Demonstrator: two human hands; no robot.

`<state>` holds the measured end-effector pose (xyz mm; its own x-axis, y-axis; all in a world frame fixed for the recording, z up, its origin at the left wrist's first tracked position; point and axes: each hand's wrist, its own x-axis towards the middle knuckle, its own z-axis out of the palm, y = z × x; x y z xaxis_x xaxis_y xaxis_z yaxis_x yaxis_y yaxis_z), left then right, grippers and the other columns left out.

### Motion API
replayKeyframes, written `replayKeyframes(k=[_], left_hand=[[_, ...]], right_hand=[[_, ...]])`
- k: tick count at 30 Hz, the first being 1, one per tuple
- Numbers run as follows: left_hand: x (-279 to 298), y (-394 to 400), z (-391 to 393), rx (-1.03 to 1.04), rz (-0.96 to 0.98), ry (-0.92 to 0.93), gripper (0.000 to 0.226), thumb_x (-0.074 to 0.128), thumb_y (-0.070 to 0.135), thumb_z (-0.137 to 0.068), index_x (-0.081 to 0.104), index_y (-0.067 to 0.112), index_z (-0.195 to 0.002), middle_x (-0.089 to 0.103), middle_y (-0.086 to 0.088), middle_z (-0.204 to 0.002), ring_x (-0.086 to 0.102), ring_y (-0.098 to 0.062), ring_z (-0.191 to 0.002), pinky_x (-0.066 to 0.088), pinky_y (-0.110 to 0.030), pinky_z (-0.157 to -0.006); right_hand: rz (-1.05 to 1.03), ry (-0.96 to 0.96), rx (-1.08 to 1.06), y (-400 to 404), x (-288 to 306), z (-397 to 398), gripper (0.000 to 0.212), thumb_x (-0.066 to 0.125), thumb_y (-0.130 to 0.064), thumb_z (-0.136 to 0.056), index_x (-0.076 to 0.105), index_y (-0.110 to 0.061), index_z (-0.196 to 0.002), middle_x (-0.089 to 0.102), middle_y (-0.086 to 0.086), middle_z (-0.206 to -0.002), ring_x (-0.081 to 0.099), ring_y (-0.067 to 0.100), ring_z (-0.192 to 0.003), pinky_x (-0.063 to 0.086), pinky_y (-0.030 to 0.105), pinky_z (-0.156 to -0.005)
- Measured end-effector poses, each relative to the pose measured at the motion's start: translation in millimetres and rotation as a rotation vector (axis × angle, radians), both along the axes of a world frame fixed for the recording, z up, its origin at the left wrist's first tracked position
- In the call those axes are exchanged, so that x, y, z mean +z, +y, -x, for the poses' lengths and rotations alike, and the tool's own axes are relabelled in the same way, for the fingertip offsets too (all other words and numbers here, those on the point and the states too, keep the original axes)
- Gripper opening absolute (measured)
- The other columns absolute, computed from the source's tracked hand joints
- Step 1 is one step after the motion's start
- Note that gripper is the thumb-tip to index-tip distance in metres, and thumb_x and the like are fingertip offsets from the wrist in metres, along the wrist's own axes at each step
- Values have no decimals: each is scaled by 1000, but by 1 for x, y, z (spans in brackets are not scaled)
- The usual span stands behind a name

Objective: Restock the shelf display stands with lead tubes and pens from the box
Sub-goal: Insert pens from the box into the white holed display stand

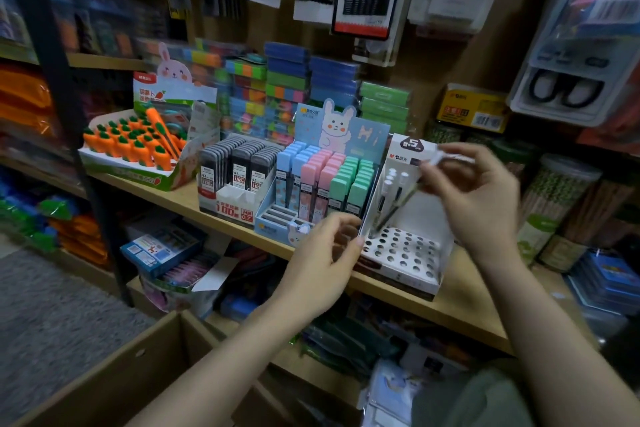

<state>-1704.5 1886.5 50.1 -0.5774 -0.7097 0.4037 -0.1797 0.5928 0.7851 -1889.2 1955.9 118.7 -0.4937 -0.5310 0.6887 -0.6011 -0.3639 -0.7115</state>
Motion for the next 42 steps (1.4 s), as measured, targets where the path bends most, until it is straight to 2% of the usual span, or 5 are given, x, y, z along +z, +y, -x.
replayKeyframes(k=[3, 11, 26, 32, 42], left_hand=[[-8, 1, -3, -8, 344, -169, 29, 48, 31, -99, 55, 26, -127, 49, 15, -126, 38, 1, -121, 30, -14, -102], [-30, 6, 6, -81, 609, -379, 46, 48, 33, -98, 44, 23, -142, 36, 6, -149, 21, -11, -141, 32, -35, -113], [-41, 0, 4, -78, 601, -380, 53, 51, 23, -96, 37, 26, -147, 28, 2, -154, 22, -17, -142, 33, -40, -113], [-43, -1, 3, -85, 590, -383, 56, 53, 21, -94, 36, 26, -147, 27, 2, -155, 21, -18, -142, 32, -41, -113], [-43, 1, 4, -87, 593, -393, 61, 56, 19, -92, 34, 27, -148, 24, 4, -156, 16, -15, -143, 27, -38, -116]], right_hand=[[35, 72, -205, 2, -1, 19, 26, 76, -19, -82, 63, -27, -104, 71, -8, -92, 71, 5, -84, 61, 35, -76], [-13, 115, -178, -14, -17, 13, 23, 76, -15, -82, 65, -22, -101, 71, -6, -89, 71, 7, -83, 60, 38, -77], [-99, 186, -162, -14, -13, 13, 19, 75, -13, -83, 67, -23, -96, 69, -8, -84, 70, 5, -76, 57, 18, -72], [-138, 342, -240, -31, -17, 6, 26, 80, -11, -77, 71, -8, -101, 62, 5, -100, 62, 7, -76, 46, 4, -74], [-255, 352, -273, -29, -31, 1, 28, 75, -19, -83, 67, -17, -109, 54, -5, -105, 61, 4, -81, 45, 1, -71]])
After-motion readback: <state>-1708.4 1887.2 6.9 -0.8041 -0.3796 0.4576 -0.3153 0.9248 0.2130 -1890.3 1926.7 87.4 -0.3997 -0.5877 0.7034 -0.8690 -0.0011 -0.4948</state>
